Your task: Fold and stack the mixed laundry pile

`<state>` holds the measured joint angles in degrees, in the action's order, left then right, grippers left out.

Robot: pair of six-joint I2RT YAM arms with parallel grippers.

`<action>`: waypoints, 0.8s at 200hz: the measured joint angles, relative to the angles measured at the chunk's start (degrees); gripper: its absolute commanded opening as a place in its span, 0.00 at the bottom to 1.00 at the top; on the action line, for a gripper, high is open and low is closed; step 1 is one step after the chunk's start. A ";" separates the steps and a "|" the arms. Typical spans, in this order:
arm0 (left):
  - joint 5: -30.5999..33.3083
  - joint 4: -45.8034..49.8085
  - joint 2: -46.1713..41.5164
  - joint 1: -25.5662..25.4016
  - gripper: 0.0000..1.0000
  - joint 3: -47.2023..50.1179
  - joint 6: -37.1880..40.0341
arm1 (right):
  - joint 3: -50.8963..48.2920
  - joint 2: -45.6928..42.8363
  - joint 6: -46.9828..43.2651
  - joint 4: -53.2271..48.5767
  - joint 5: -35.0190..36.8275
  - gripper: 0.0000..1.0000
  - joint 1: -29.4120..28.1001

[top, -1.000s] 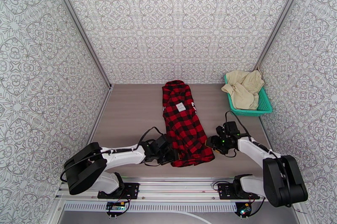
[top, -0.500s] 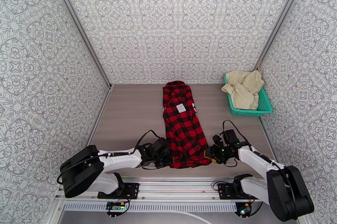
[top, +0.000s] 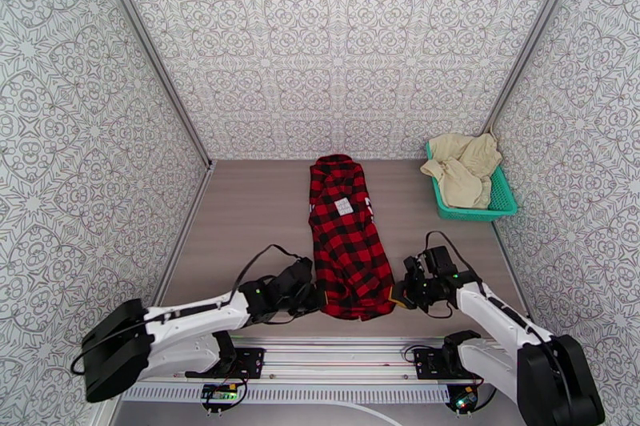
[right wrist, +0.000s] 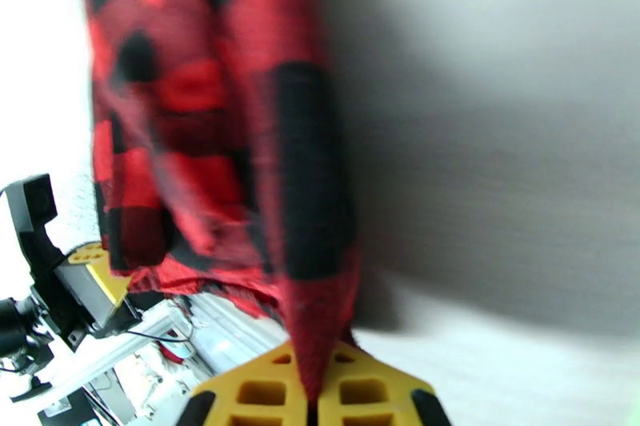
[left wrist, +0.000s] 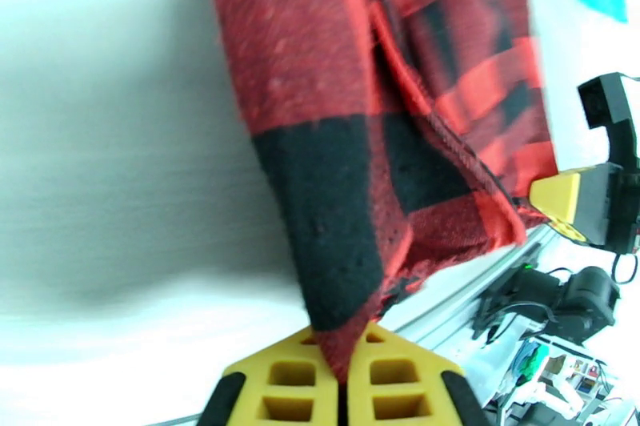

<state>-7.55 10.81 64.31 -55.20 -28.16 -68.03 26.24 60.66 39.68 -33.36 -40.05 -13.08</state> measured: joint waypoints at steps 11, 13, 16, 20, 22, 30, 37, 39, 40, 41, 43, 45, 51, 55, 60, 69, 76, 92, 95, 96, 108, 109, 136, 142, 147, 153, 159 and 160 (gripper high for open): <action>0.44 1.03 -1.99 1.33 0.00 -0.70 0.81 | 2.67 -0.11 0.57 -0.31 0.15 0.00 0.00; 0.42 1.25 -2.25 1.57 0.00 -0.83 0.94 | 3.06 -0.09 0.68 -0.35 0.22 0.00 0.00; 0.46 1.51 -2.69 1.97 0.00 -1.05 1.05 | 3.78 -0.09 0.81 -0.35 0.24 0.00 0.00; 0.57 1.77 -3.17 2.45 0.00 -1.33 1.36 | 4.57 -0.04 1.07 -0.24 0.35 0.00 0.00; 0.55 1.97 -3.39 2.80 0.00 -1.49 1.62 | 5.25 0.04 1.14 -0.26 0.39 0.00 0.00; 0.57 2.93 -4.13 4.17 0.00 -2.45 2.34 | 7.63 0.46 1.57 -0.20 0.44 0.00 0.00; 0.50 3.69 -4.42 5.42 0.00 -3.32 3.10 | 9.55 1.09 1.86 -0.02 0.59 0.00 0.00; 0.50 3.91 -4.50 5.81 0.00 -3.65 3.41 | 9.94 1.22 1.99 0.09 0.61 0.00 0.00; 0.50 4.07 -4.52 6.21 0.00 -3.93 3.74 | 10.45 1.60 1.95 0.09 0.63 0.00 0.00; 0.44 4.15 -4.55 6.40 0.00 -4.09 3.82 | 10.73 1.75 1.95 0.11 0.66 0.00 0.00; 0.31 4.37 -4.55 6.73 0.00 -4.37 3.89 | 11.26 1.95 2.05 0.11 0.66 0.00 0.00; 0.33 4.50 -4.55 7.17 0.00 -4.70 4.17 | 11.76 2.27 2.14 0.15 0.68 0.00 0.00; 0.13 5.03 -4.48 8.31 0.00 -5.62 4.94 | 13.68 3.54 2.19 0.39 0.83 0.00 0.00; -0.07 5.33 -4.33 9.64 0.00 -6.58 5.51 | 14.95 4.57 2.19 0.57 0.85 0.00 0.00; -0.17 5.51 -4.13 10.54 0.00 -7.23 5.88 | 16.24 5.66 2.16 0.90 0.87 0.00 0.00; -0.74 5.70 -3.21 12.94 0.00 -9.01 6.84 | 18.58 7.74 2.16 1.27 0.92 0.00 0.00; -1.33 5.70 -2.34 14.60 0.00 -10.21 7.19 | 20.41 9.46 2.43 1.70 0.98 0.00 0.00; -2.43 5.62 0.37 17.94 0.00 -12.96 7.93 | 24.26 13.11 3.10 3.19 1.03 0.00 0.00; -2.58 5.57 0.90 18.38 0.00 -13.38 7.93 | 24.61 13.57 3.39 3.45 1.03 0.00 0.00; -2.69 5.57 1.11 18.58 0.00 -13.57 7.93 | 25.03 13.94 3.58 3.67 1.03 0.00 0.00; -3.26 5.40 3.69 20.26 0.00 -15.67 8.11 | 27.47 16.17 4.50 5.05 1.07 0.00 0.00; -3.32 5.42 3.89 20.39 0.00 -15.85 8.11 | 27.67 16.37 4.55 5.05 1.07 0.00 0.00; -5.33 4.52 10.64 24.13 0.00 -21.79 8.37 | 35.91 23.26 5.42 6.97 1.88 0.00 -0.02; -5.81 4.04 12.44 25.11 0.00 -23.43 8.63 | 37.51 24.72 5.55 7.67 2.01 0.00 0.00; -6.16 3.82 13.51 25.68 0.00 -24.52 8.79 | 39.04 26.08 5.55 8.04 2.19 0.00 0.00; -6.47 3.52 14.78 26.43 0.00 -25.77 9.22 | 40.44 27.41 5.57 8.46 2.25 0.00 0.00; -6.93 3.30 16.41 27.32 0.00 -27.32 9.68 | 42.21 29.18 5.60 8.98 2.36 0.00 0.00; -6.95 3.26 16.70 27.47 0.00 -27.61 9.73 | 42.45 29.44 5.57 9.03 2.40 0.00 0.00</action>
<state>-14.50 14.06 81.01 -27.73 -55.77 -58.30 68.69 90.11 45.25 -24.34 -37.65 -13.08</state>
